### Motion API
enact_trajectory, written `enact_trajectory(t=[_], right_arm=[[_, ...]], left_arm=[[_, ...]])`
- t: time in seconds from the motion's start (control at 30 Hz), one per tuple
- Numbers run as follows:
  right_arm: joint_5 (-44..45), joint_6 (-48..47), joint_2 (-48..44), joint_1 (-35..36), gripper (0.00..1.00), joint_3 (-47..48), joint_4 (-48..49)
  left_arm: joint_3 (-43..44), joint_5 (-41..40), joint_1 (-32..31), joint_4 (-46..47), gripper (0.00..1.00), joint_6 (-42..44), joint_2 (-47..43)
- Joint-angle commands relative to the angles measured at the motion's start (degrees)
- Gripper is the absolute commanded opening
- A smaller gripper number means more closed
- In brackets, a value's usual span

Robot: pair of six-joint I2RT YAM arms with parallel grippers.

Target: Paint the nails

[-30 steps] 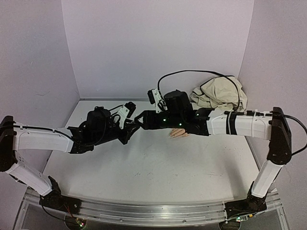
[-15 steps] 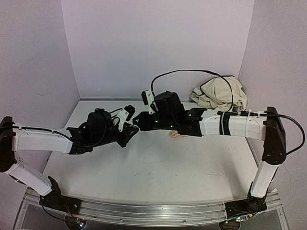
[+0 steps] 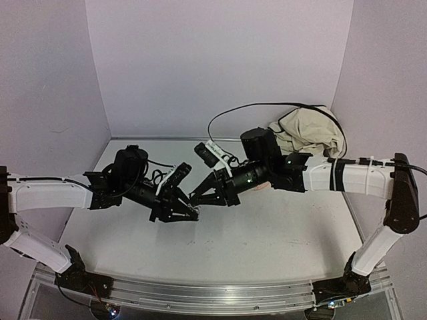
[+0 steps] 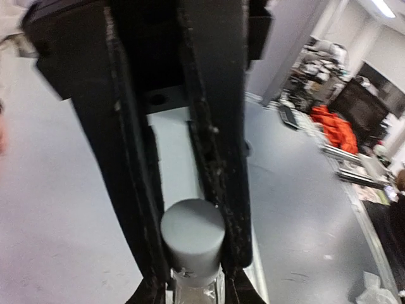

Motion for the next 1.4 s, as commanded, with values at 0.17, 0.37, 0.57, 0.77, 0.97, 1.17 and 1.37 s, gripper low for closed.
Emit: enact_trajectory(t=[0.17, 0.37, 0.57, 0.77, 0.97, 1.17, 1.37], right_arm=[[-11.32, -8.79, -3.74, 1.11, 0.0, -4.47, 7.46], [9.61, -7.13, -6.67, 0.22, 0.5, -6.5, 5.77], [25.96, 2.43, -5.18, 0.08, 0.98, -4.35, 3.05], [33.86, 13.97, -3.8, 0.08, 0.94, -0.9, 3.16], [36.81, 21.64, 1.95, 0.26, 0.72, 4.61, 2.85], [39.26, 23.93, 6.7, 1.3, 0.64, 9.99, 2.32], [41.59, 24.43, 9.99, 2.37, 0.53, 14.6, 0.5]], left_arm=[[9.73, -1.65, -2.53, 9.37, 0.0, -4.61, 4.66], [7.35, -26.7, -2.66, 9.06, 0.0, -3.97, 3.34], [5.08, -44.21, -2.71, 8.88, 0.0, -2.46, 1.34], [3.57, -53.63, -2.72, 8.54, 0.0, -0.4, 0.59], [2.98, -53.72, -2.8, 8.1, 0.0, 0.54, 1.39], [2.96, -53.26, -2.93, 7.76, 0.0, 1.85, 2.23], [2.3, -53.02, -2.96, 7.61, 0.0, 1.95, 2.78]])
